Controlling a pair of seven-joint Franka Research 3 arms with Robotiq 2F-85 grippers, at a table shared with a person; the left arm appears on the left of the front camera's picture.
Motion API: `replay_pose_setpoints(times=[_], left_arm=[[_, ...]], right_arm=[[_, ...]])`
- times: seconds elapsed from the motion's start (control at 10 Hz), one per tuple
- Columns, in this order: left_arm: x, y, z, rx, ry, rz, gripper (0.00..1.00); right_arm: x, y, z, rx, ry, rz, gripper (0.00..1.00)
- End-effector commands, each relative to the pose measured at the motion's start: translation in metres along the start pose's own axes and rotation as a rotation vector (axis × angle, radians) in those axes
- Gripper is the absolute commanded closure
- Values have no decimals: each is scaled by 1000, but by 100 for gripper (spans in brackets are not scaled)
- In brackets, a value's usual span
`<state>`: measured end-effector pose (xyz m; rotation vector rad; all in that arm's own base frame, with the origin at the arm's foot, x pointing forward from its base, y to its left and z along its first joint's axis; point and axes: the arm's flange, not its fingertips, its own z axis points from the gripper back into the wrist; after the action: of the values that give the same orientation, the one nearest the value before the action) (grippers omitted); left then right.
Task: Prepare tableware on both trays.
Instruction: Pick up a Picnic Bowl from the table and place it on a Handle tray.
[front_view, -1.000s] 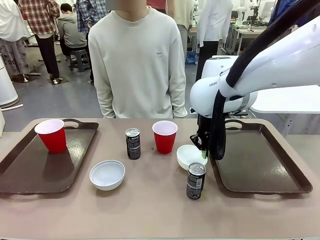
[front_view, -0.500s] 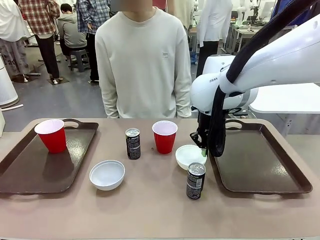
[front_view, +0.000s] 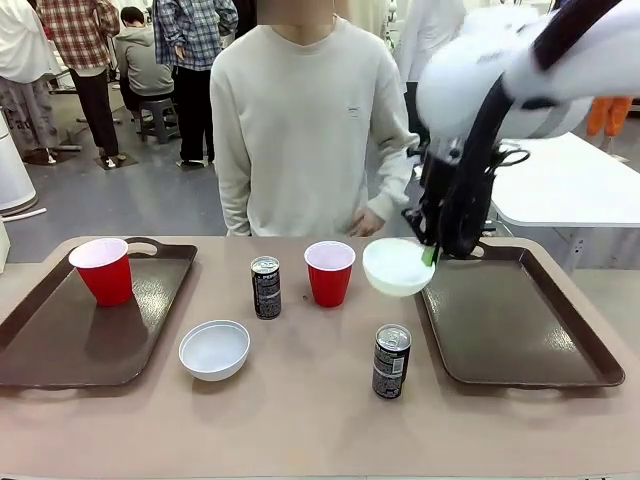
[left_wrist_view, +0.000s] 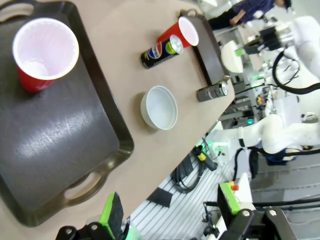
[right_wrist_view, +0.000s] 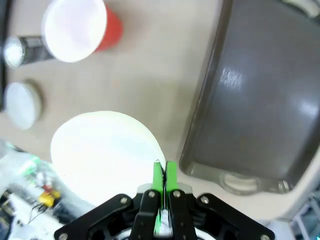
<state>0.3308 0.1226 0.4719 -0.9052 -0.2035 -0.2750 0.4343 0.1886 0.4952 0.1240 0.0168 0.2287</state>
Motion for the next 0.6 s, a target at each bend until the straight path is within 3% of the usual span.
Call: replay_pose_setpoints(times=[0.0, 0.1, 0.3, 0.5], left_arm=[[-1, 1, 2, -10, -4, -15, 0], [-1, 1, 2, -10, -4, -15, 0], [-1, 1, 2, -10, -4, -15, 0], [-1, 1, 2, -10, -4, -15, 0]], right_arm=[[-9, -6, 3, 16, 17, -74, 100], [0, 0, 0, 0, 0, 0, 100], [-10, -2, 16, 10, -3, -13, 97], [-47, -48, 25, -121, 47, 3, 97]])
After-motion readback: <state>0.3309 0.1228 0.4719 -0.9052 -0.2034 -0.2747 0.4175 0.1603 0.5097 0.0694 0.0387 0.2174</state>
